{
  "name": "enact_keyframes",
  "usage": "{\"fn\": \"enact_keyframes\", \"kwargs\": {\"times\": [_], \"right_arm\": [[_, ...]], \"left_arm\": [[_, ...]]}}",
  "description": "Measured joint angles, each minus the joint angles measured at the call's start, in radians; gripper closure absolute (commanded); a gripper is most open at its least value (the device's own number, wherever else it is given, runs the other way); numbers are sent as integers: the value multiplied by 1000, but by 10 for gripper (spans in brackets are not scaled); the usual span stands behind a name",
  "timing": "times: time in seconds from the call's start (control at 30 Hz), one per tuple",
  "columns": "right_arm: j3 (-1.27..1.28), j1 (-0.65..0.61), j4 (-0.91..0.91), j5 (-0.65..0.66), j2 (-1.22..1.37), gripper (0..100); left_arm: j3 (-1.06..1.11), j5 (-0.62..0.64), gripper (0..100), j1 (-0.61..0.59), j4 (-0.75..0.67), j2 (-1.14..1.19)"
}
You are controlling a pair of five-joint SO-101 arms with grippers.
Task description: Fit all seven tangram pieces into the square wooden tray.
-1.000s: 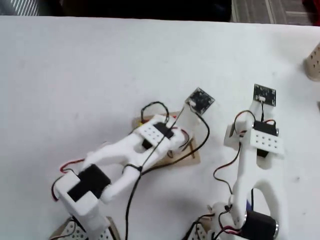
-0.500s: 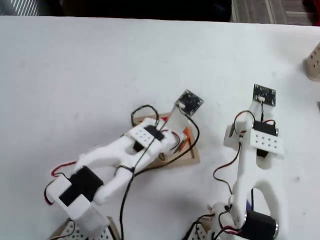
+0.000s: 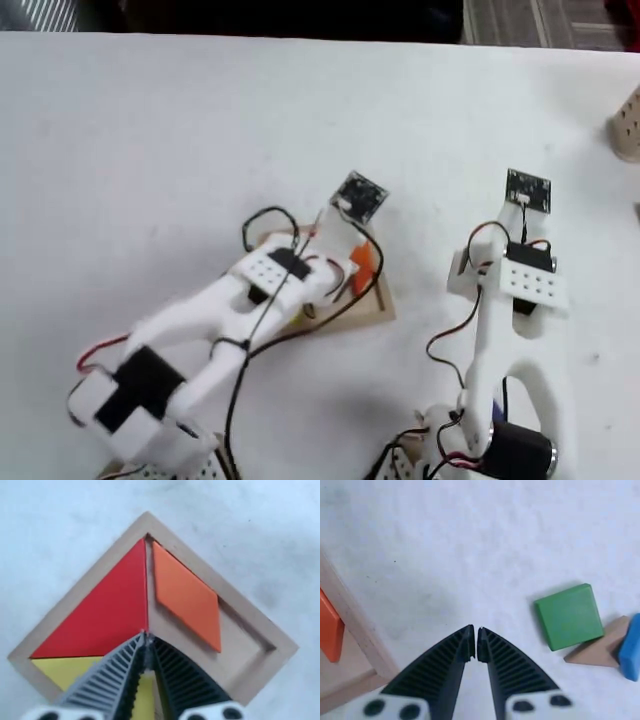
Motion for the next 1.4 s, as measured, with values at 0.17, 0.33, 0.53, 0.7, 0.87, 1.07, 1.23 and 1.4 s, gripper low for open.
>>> {"fn": "enact_keyframes", "kwargs": {"times": [0.17,0.33,0.53,0.7,0.87,1.07,1.23,1.4], "right_arm": [[0,0,0,0,0,979],[0,0,-6,0,0,979],[2,2,-15,0,0,979],[2,2,-15,0,0,978],[2,2,-15,0,0,978],[2,2,-15,0,0,978],[2,2,-15,0,0,978],[2,2,-15,0,0,978]], "left_arm": [[91,0,980,23,0,-98],[152,0,980,114,0,-115],[166,0,980,180,0,-115],[178,0,980,183,3,-117],[181,-2,980,192,34,-117],[181,-3,980,215,110,-146],[180,-3,980,232,141,-153],[176,-3,980,232,180,-157]]}}
